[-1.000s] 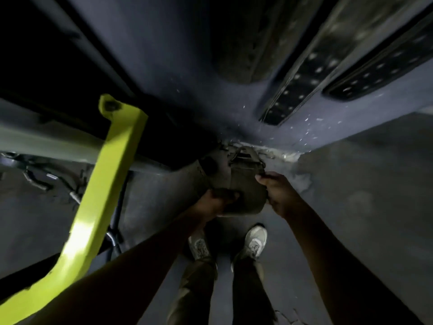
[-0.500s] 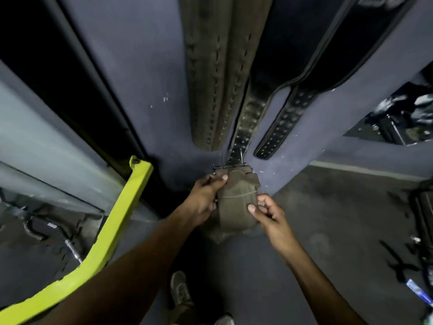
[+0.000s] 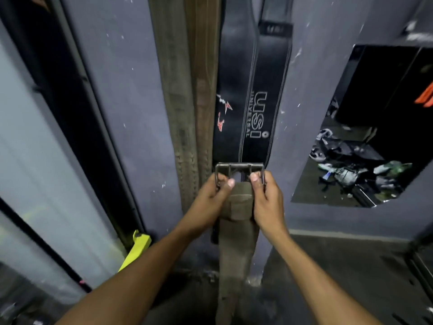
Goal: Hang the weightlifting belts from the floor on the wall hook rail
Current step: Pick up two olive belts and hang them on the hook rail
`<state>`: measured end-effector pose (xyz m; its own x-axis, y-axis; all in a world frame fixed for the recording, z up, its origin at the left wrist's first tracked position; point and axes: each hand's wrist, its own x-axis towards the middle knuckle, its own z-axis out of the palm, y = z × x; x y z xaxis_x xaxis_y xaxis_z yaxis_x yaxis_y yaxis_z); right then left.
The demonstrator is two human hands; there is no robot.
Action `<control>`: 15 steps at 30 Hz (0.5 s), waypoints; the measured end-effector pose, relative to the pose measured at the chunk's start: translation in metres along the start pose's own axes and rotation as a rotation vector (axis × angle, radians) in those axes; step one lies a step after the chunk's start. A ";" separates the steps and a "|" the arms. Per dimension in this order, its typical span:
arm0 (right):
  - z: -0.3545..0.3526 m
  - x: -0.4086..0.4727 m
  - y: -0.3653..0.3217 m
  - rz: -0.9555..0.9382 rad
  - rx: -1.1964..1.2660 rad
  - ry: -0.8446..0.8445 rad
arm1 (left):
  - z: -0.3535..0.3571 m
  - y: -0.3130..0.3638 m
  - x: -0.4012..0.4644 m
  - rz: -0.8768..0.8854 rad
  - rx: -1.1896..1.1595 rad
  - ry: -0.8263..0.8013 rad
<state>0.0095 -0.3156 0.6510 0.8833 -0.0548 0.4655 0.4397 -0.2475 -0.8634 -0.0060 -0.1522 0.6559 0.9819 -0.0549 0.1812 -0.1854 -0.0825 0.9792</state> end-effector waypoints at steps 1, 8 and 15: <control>0.000 0.007 -0.012 -0.021 0.016 0.010 | 0.001 0.012 0.003 0.050 0.030 0.061; -0.008 0.030 -0.064 -0.090 0.141 0.080 | 0.005 0.080 0.014 0.275 0.022 0.193; -0.028 0.078 -0.131 -0.180 0.244 0.216 | 0.016 0.116 0.010 0.309 -0.231 0.069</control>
<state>0.0164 -0.3143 0.8056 0.7451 -0.2406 0.6220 0.6336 -0.0357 -0.7728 -0.0179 -0.1783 0.7700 0.8830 0.0259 0.4686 -0.4667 0.1543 0.8709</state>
